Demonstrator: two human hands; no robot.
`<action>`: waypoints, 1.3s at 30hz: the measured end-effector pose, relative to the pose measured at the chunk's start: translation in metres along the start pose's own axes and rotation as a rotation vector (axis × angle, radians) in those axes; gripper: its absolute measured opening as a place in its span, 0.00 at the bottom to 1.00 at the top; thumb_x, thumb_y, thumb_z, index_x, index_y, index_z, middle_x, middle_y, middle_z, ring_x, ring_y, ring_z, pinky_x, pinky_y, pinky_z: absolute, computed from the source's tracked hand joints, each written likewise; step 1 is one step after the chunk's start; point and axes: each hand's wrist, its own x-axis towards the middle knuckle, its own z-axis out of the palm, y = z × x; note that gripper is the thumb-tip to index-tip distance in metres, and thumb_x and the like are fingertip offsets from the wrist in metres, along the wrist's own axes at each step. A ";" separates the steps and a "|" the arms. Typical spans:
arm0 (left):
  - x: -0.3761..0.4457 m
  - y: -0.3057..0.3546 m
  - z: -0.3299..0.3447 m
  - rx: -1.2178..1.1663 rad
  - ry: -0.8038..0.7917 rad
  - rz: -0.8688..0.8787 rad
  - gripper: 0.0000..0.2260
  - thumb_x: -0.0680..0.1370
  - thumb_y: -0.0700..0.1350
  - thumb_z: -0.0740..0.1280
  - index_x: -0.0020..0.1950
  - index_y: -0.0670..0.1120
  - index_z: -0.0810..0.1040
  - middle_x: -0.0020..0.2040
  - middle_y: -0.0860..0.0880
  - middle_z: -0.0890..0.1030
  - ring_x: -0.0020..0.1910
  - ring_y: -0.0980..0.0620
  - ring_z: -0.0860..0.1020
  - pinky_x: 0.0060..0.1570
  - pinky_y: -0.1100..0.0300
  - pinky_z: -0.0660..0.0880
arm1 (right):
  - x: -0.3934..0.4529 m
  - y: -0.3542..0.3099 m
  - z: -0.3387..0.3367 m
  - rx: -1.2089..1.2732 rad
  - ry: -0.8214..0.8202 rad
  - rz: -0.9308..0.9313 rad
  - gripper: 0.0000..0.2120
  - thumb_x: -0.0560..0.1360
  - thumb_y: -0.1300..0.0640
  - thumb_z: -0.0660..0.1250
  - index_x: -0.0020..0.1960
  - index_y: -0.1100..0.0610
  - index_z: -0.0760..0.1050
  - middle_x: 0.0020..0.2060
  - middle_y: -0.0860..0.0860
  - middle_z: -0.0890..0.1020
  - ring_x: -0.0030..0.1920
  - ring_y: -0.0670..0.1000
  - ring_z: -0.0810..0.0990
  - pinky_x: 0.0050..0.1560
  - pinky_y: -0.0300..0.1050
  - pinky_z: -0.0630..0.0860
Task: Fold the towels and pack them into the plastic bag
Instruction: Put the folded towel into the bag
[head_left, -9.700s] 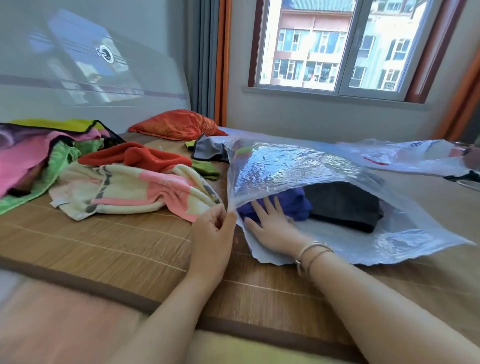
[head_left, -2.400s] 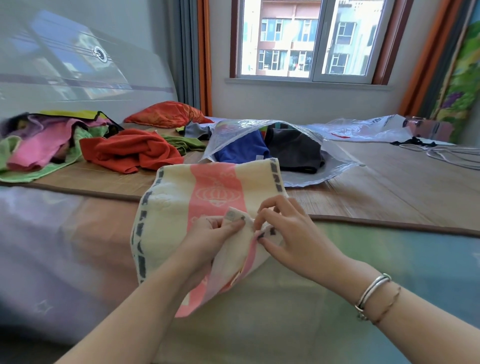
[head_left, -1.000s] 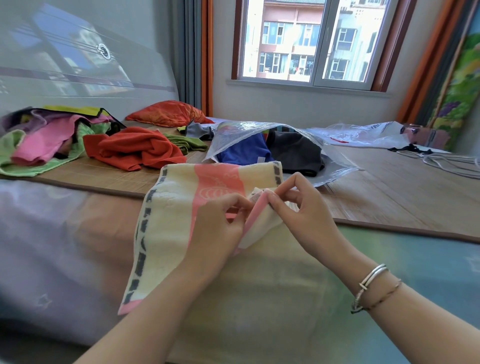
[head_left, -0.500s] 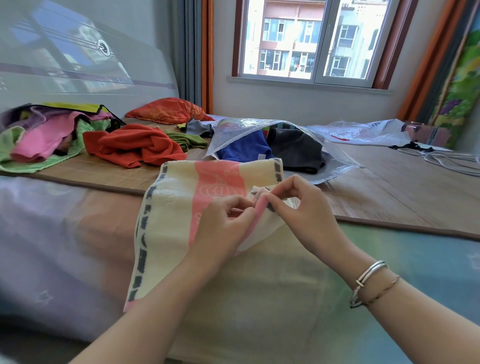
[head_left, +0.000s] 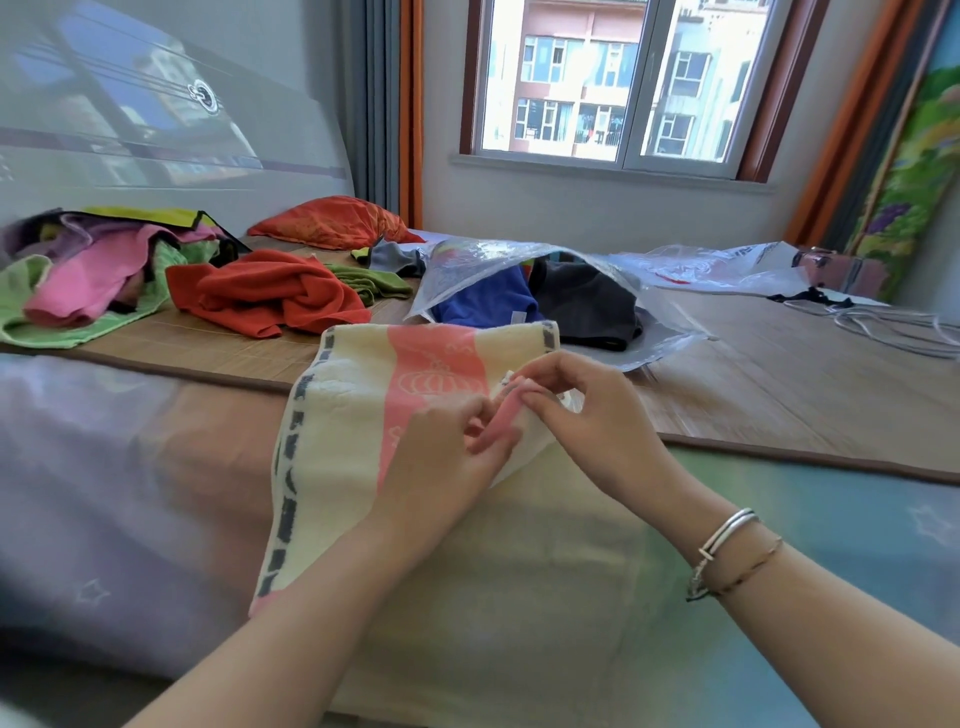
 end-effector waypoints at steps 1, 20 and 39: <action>0.000 0.000 -0.004 0.079 -0.028 0.003 0.03 0.74 0.48 0.70 0.45 0.49 0.80 0.33 0.53 0.78 0.34 0.55 0.77 0.35 0.55 0.74 | 0.004 -0.005 -0.001 -0.009 0.035 -0.007 0.06 0.74 0.62 0.70 0.45 0.51 0.79 0.40 0.43 0.83 0.44 0.40 0.79 0.48 0.31 0.72; 0.079 0.054 -0.249 0.712 0.044 0.012 0.16 0.73 0.61 0.62 0.36 0.50 0.78 0.31 0.50 0.76 0.35 0.49 0.76 0.34 0.58 0.67 | 0.133 -0.127 -0.072 0.216 0.384 -0.034 0.03 0.81 0.59 0.62 0.50 0.59 0.70 0.48 0.53 0.78 0.27 0.51 0.83 0.24 0.42 0.75; 0.102 -0.020 -0.334 0.545 -0.075 0.043 0.24 0.69 0.63 0.70 0.32 0.49 0.61 0.28 0.54 0.61 0.28 0.57 0.59 0.31 0.59 0.57 | 0.219 -0.059 0.052 0.240 -0.030 0.387 0.03 0.80 0.61 0.62 0.52 0.60 0.69 0.28 0.58 0.75 0.21 0.55 0.78 0.26 0.48 0.77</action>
